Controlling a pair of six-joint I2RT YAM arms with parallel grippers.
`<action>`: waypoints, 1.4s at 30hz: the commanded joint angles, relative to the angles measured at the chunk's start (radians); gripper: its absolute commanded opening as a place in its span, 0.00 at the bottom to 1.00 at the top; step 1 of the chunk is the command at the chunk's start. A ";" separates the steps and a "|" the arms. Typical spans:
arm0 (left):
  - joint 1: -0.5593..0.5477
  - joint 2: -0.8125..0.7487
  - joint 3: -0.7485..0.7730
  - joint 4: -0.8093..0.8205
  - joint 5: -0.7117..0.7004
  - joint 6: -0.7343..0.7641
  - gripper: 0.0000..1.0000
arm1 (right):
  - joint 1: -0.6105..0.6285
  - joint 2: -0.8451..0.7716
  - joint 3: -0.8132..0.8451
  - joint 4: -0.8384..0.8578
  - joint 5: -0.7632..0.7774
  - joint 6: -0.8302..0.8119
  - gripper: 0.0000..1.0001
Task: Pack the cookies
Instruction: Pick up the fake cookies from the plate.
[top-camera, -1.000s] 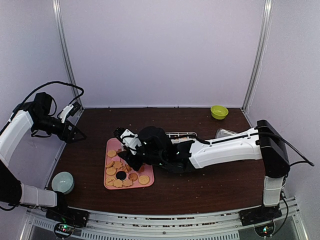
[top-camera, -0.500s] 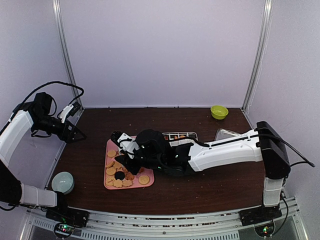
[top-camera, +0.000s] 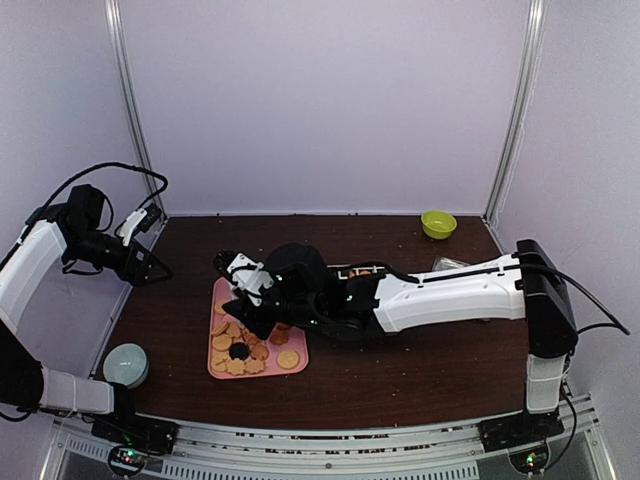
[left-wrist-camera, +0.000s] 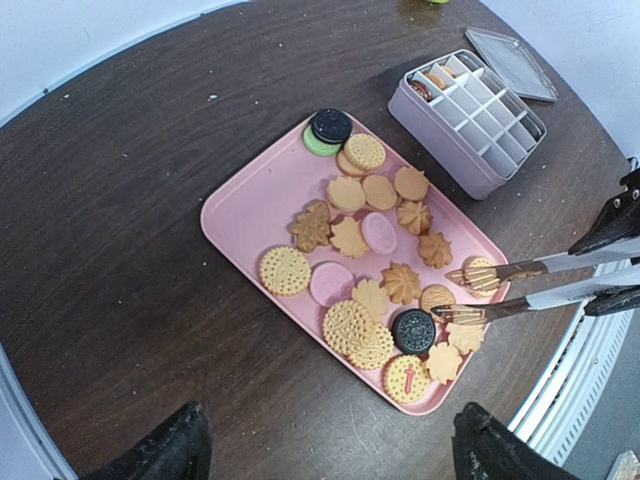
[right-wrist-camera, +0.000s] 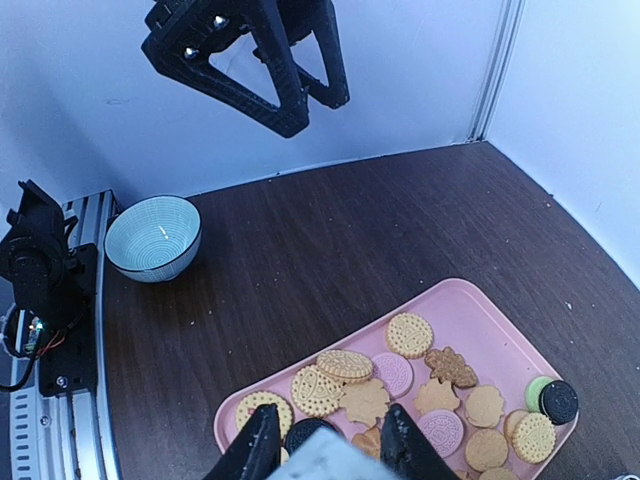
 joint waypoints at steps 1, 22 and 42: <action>0.007 -0.014 0.003 -0.008 0.017 0.013 0.86 | -0.012 0.005 0.021 0.002 -0.033 0.013 0.34; 0.006 -0.010 0.001 -0.007 0.021 0.015 0.86 | -0.038 -0.033 -0.130 0.059 0.060 0.038 0.32; 0.006 -0.016 -0.001 -0.008 0.020 0.017 0.86 | -0.052 -0.006 -0.090 0.087 0.019 0.063 0.34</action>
